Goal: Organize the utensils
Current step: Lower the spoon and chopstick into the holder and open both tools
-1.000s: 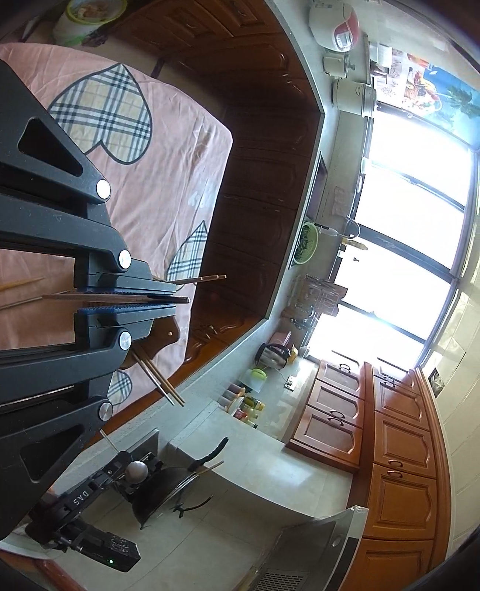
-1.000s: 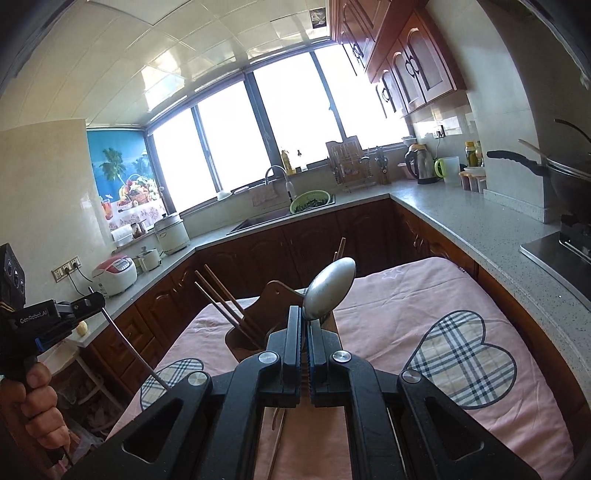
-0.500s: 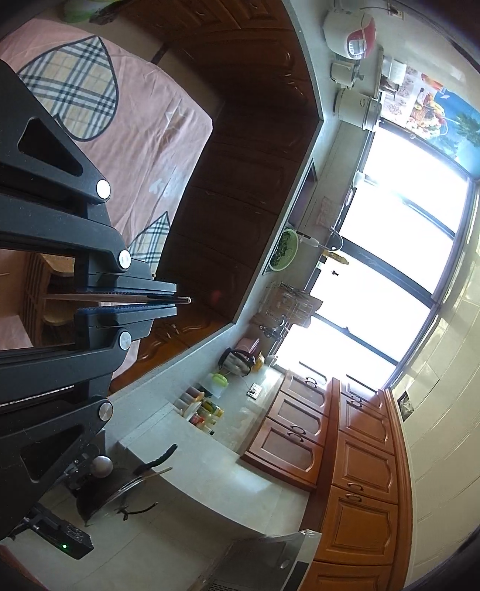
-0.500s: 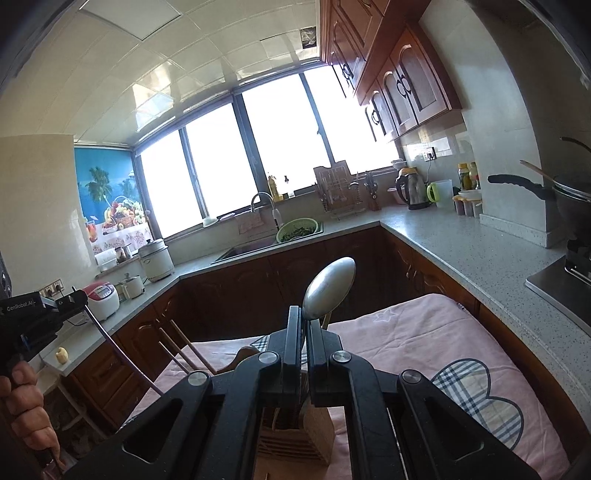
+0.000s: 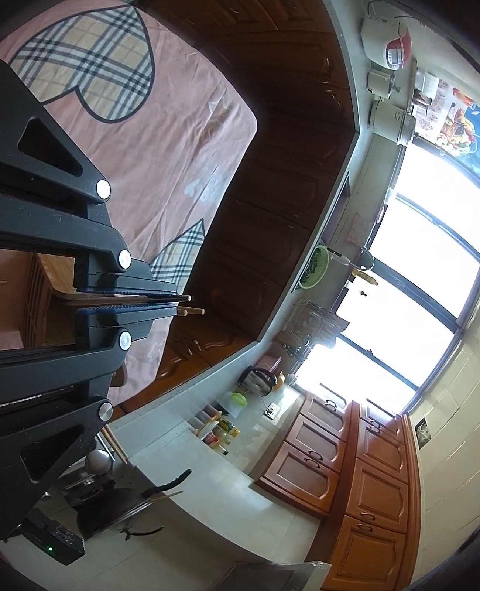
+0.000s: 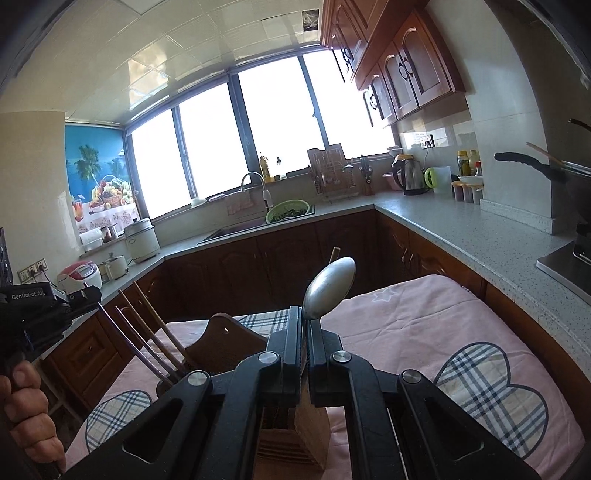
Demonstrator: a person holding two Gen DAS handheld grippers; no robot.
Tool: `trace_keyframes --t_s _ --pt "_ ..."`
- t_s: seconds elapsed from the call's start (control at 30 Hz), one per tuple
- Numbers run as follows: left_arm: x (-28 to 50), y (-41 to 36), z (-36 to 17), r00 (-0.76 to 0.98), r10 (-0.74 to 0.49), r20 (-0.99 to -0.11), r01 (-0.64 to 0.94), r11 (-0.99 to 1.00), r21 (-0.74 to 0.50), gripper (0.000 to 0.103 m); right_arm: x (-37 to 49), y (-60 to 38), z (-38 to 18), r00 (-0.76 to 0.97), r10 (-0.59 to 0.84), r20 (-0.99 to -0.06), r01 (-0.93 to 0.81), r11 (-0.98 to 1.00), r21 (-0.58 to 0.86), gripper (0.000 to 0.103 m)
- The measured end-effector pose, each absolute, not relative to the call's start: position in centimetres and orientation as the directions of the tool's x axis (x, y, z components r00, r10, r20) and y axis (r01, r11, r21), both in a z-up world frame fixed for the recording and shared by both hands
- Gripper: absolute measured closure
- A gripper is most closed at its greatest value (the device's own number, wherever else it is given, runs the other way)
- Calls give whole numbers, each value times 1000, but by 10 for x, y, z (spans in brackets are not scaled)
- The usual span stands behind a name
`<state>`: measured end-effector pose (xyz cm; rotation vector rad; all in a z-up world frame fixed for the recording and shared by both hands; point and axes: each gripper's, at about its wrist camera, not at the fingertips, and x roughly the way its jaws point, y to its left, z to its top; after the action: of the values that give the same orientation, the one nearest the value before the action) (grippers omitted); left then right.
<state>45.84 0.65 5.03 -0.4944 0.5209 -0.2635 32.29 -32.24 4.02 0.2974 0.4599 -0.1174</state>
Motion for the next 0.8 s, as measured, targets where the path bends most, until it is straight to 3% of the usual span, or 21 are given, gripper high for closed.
trace_keyframes --t_s 0.47,0.8 --pt "473 -21 44 819 -363 -443 166 891 -423 100 340 -309 12 825 26 -564 131 963 236 101" --pt "471 -15 41 809 -379 -449 179 887 -425 100 343 -307 10 814 46 -579 127 959 255 100"
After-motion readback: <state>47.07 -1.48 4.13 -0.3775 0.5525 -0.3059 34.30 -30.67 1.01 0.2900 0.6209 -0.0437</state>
